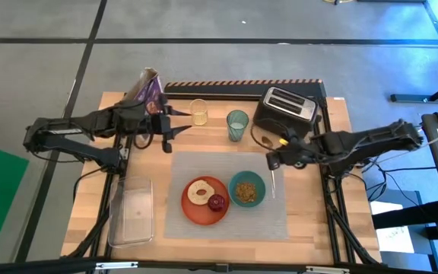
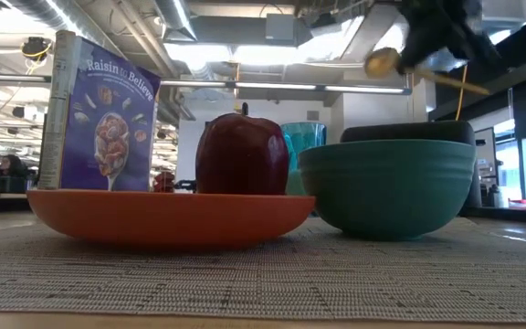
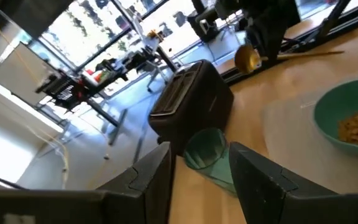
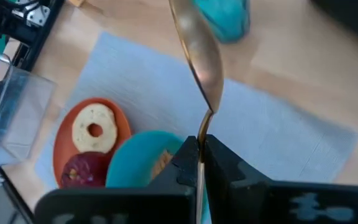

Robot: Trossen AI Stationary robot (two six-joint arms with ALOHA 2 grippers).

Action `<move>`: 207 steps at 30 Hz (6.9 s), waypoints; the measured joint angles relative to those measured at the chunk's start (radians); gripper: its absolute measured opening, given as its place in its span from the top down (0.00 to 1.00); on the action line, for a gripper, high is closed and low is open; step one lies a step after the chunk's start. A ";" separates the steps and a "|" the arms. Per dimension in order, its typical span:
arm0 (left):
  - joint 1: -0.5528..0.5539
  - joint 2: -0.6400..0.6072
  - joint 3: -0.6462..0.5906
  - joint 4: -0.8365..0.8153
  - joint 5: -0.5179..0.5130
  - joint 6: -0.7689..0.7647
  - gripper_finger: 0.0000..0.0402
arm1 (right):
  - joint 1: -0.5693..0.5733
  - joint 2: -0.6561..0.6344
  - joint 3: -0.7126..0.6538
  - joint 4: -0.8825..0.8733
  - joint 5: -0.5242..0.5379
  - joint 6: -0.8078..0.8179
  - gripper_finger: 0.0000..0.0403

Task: Arrange a breakfast setting
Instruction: Put the spoon beside the blue bowl on the placemat, then put the cup of milk above the orange plate on the placemat, then return to Home Position

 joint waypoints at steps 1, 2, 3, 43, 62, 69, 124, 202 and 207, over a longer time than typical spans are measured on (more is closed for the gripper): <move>0.006 0.003 0.000 -0.002 0.016 -0.008 0.61 | 0.008 -0.028 -0.058 0.040 -0.009 0.023 1.00; 0.013 0.011 0.000 0.001 0.031 -0.018 0.61 | 0.015 -0.056 -0.117 0.084 -0.021 0.042 1.00; 0.019 0.020 0.000 0.009 0.040 -0.025 0.61 | 0.024 -0.079 -0.176 0.138 -0.034 0.061 1.00; 0.191 0.077 0.000 0.027 0.135 -0.050 0.61 | 0.296 0.073 -0.674 0.752 0.022 0.548 0.96; 0.189 0.060 0.000 0.036 0.178 -0.123 0.61 | 0.297 -0.049 -0.489 0.418 0.193 0.513 0.46; 0.252 0.026 0.000 0.172 0.368 -0.244 0.69 | 0.294 -0.121 -0.271 0.274 0.402 0.182 0.54; 0.400 1.012 0.555 -0.091 0.478 -0.595 0.59 | -0.563 -0.134 -0.061 0.318 -0.140 -0.665 0.69; 0.144 0.755 0.620 -0.727 0.340 -0.354 0.68 | -0.605 -0.155 -0.061 0.394 -0.450 -0.735 0.69; 0.192 0.571 0.620 -0.627 0.346 -0.343 0.68 | -0.605 -0.249 -0.061 0.530 -0.601 -0.830 0.70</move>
